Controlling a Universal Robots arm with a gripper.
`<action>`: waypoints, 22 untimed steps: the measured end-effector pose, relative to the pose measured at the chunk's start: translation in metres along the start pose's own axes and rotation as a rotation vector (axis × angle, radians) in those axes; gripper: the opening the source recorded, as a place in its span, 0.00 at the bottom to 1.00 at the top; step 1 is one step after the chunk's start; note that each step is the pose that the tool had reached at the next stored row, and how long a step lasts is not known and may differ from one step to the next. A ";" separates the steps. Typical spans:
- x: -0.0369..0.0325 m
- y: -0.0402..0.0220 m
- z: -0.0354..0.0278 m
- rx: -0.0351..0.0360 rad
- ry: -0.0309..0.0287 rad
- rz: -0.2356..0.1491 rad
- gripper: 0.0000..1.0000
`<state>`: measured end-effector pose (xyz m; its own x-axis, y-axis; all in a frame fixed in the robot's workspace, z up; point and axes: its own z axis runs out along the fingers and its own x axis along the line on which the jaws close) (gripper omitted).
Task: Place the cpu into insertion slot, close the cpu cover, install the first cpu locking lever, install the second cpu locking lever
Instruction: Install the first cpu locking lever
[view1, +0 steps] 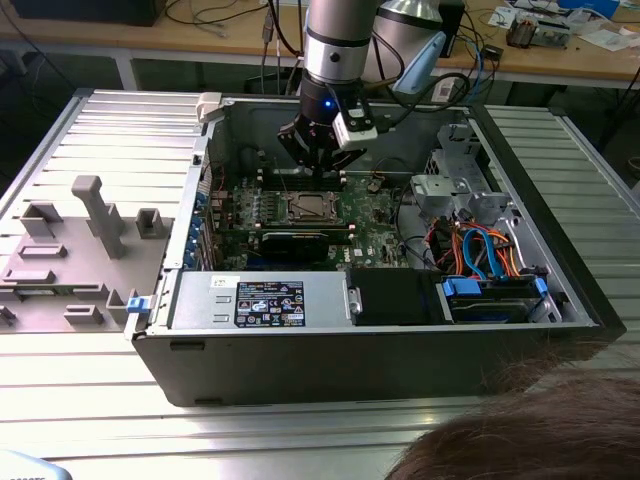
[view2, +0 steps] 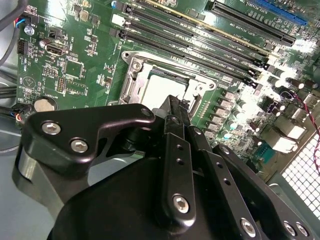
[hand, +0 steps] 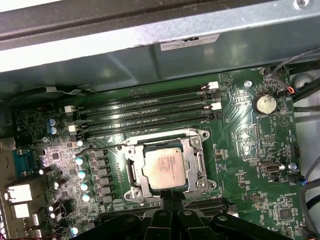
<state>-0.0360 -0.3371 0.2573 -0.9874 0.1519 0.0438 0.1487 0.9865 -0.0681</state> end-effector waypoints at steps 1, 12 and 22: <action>0.0000 0.0000 0.0000 0.0001 -0.0001 -0.001 0.11; 0.0000 0.0000 0.0000 0.0008 -0.0012 -0.017 0.11; 0.0000 0.0000 0.0000 0.0015 -0.0022 -0.033 0.11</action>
<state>-0.0361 -0.3371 0.2573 -0.9919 0.1192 0.0439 0.1160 0.9909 -0.0681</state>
